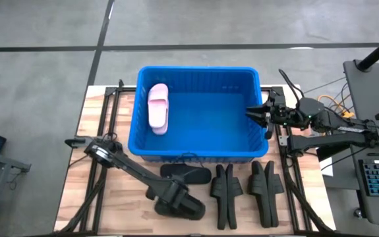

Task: Pick and place slides into bin
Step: Put the black slipper into the blue bin

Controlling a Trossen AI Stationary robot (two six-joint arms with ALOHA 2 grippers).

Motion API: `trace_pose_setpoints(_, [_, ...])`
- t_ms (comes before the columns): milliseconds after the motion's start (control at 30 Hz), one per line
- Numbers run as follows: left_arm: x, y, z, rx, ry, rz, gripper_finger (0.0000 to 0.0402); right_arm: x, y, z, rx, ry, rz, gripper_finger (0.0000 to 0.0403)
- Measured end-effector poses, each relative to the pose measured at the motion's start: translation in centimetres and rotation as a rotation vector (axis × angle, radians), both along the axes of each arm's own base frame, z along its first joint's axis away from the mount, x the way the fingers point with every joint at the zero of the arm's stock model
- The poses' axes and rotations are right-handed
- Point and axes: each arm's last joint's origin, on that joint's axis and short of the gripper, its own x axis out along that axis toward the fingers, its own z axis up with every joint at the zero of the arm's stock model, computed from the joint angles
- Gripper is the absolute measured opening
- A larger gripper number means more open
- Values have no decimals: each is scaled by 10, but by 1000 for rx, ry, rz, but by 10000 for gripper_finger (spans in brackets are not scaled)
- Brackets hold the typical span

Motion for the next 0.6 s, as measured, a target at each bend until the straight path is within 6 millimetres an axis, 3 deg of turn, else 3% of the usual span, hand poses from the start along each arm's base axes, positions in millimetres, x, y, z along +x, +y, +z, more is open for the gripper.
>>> trace_pose_setpoints(167, [-18,11,68,-97,-247,-120,1,0,0,0,1,3,0,111])
trace_pose_setpoints(300, [-23,19,132,-63,-742,-253,1,0,0,0,0,3,0,111])
trace_pose_setpoints(433, [-36,43,197,226,-1188,-292,1,0,0,0,1,3,0,111])
trace_pose_setpoints(533, [-47,69,226,551,-1286,-336,0,0,0,0,1,3,0,111])
trace_pose_setpoints(600, [-53,88,235,776,-1238,-411,0,0,0,0,1,2,0,111])
